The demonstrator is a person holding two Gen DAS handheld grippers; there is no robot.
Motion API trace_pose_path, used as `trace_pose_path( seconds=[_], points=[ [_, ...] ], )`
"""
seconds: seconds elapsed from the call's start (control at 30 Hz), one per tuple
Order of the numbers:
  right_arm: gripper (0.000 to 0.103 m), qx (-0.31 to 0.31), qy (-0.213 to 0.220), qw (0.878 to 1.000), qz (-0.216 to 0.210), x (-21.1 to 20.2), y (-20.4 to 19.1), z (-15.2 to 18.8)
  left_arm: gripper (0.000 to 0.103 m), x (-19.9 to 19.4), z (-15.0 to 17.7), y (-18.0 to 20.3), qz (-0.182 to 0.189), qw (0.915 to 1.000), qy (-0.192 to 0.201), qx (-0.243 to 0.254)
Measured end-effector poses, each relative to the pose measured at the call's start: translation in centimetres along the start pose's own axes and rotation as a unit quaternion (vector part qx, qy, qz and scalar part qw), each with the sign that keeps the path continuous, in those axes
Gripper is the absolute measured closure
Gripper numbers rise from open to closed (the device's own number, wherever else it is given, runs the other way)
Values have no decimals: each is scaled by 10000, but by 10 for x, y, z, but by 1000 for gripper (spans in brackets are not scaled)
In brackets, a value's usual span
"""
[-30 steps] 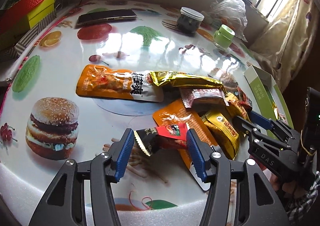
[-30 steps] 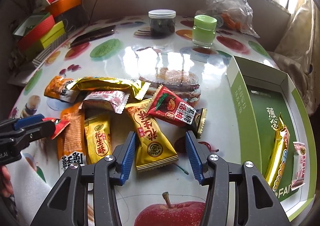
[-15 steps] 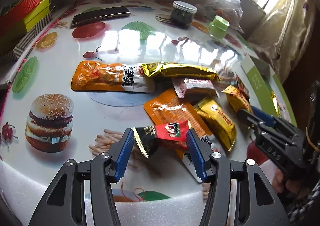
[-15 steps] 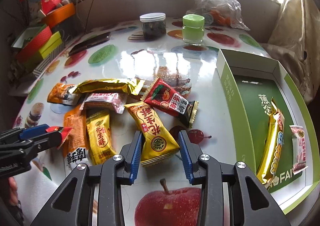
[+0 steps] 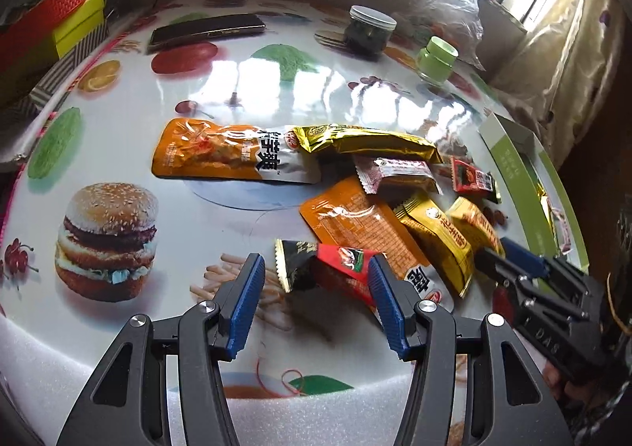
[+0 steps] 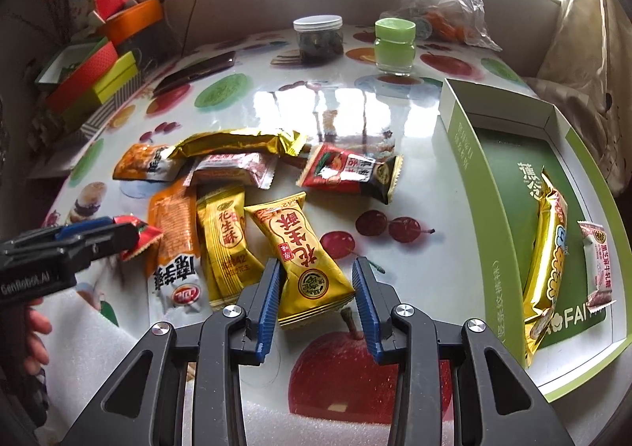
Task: Organize snacks
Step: 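Grasp the yellow peanut-candy packet with right tool while left tool grasps a red packet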
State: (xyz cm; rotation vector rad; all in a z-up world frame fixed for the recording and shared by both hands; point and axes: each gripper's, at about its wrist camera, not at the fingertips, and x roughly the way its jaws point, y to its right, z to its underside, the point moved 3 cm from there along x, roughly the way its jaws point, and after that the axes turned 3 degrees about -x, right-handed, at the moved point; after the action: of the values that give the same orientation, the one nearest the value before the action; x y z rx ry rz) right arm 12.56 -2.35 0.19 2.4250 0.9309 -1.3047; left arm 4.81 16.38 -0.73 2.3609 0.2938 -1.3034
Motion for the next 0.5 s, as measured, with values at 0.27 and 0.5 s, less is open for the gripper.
trace_pose_path(
  seconds=[0.27, 0.5],
  points=[
    [68, -5, -18, 10000, 34, 0, 0, -1, 48, 10, -2, 2, 142, 9996, -52, -258],
    [68, -16, -23, 10000, 21, 0, 0, -1, 61, 11, -3, 5, 42, 9996, 92, -277]
  ],
)
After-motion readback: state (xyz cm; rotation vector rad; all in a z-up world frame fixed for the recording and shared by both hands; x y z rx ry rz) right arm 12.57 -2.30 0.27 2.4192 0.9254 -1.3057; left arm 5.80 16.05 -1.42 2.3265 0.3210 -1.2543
